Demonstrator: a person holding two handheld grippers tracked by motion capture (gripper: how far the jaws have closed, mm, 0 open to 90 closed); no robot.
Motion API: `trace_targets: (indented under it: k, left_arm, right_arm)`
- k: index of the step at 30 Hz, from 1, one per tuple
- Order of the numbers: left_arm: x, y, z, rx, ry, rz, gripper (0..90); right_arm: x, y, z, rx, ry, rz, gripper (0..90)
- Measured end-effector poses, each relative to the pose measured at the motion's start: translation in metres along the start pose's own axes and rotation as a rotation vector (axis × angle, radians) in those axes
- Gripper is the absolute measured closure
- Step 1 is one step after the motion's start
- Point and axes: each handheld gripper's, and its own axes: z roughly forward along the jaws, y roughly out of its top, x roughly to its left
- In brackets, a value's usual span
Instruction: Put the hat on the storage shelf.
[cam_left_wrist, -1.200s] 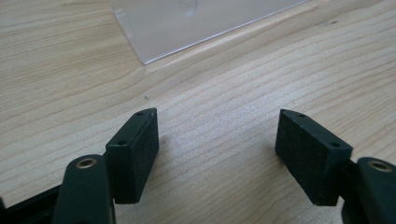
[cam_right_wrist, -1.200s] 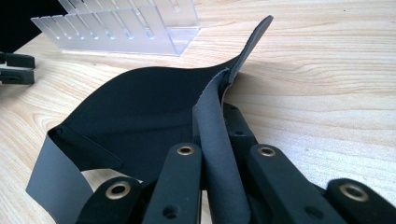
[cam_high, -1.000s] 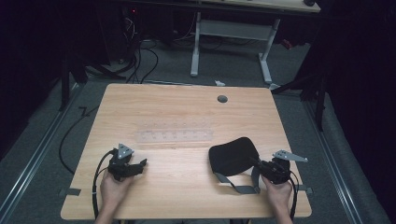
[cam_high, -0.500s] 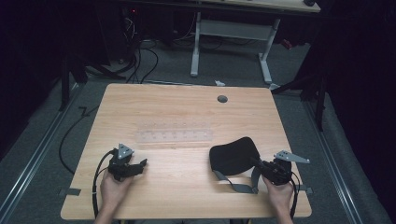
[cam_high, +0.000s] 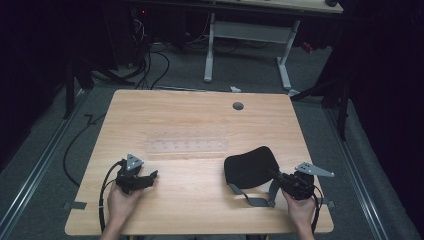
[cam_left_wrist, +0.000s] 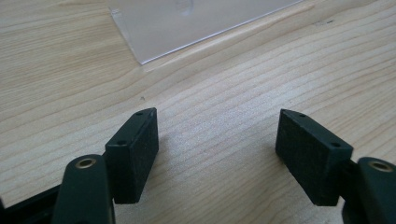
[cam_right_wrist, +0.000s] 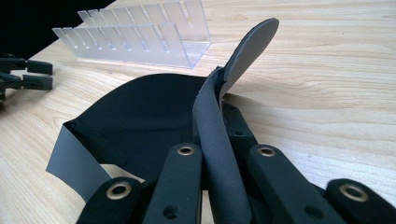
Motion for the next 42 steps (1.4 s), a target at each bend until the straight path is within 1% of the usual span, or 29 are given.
trace_targets:
  k: [4,10,17,18,21,26,30,32,33,35,38,39,40,41,42]
  left_arm:
    - [0.000,0.000,0.000,-0.001,0.002,-0.001,30.4]
    - [-0.001,0.000,0.000,-0.001,0.005,-0.005,30.5]
    - [-0.002,-0.001,0.001,-0.001,0.004,-0.001,28.8]
    - [-0.002,-0.001,0.000,0.007,0.000,0.003,28.7]
    - [-0.003,-0.002,0.000,0.006,-0.013,0.008,28.0]
    - [-0.007,-0.004,-0.002,0.014,-0.036,0.034,26.7]
    - [-0.013,-0.006,-0.006,0.020,-0.074,0.041,25.6]
    - [-0.017,-0.006,-0.008,0.029,-0.102,0.044,24.2]
    - [-0.019,-0.006,-0.009,0.034,-0.110,0.053,23.7]
    - [-0.025,-0.006,-0.012,0.038,-0.137,0.069,23.0]
    - [-0.035,-0.005,-0.016,0.038,-0.176,0.083,21.9]
    - [-0.039,-0.004,-0.018,0.037,-0.195,0.089,21.7]
    - [-0.042,-0.004,-0.019,0.035,-0.208,0.092,21.5]
    - [-0.047,-0.002,-0.022,0.034,-0.238,0.092,21.4]
    - [-0.049,-0.002,-0.023,0.032,-0.247,0.088,21.3]
  right_arm:
    - [0.003,0.002,-0.002,-0.006,0.007,-0.010,86.7]
    - [0.010,0.006,-0.004,-0.020,0.023,-0.023,86.7]
    - [0.016,0.011,-0.007,-0.040,0.054,-0.023,86.7]
    - [0.017,0.012,-0.008,-0.040,0.056,-0.022,86.7]
    - [0.020,0.014,-0.009,-0.047,0.070,-0.022,86.7]
    - [0.023,0.016,-0.009,-0.054,0.088,-0.023,86.7]
    - [0.027,0.018,-0.007,-0.054,0.103,-0.020,86.7]
    - [0.028,0.019,-0.006,-0.053,0.110,-0.025,86.7]
    - [0.030,0.019,-0.005,-0.052,0.114,-0.019,86.6]
    - [0.031,0.020,-0.004,-0.051,0.120,-0.022,86.7]
    - [0.033,0.022,-0.004,-0.051,0.128,-0.025,86.7]
    - [0.034,0.022,-0.004,-0.049,0.131,-0.024,86.7]
    - [0.035,0.023,-0.003,-0.051,0.135,-0.024,86.7]
    - [0.036,0.023,-0.003,-0.052,0.139,-0.024,86.6]
    - [0.037,0.024,-0.002,-0.052,0.144,-0.025,86.7]
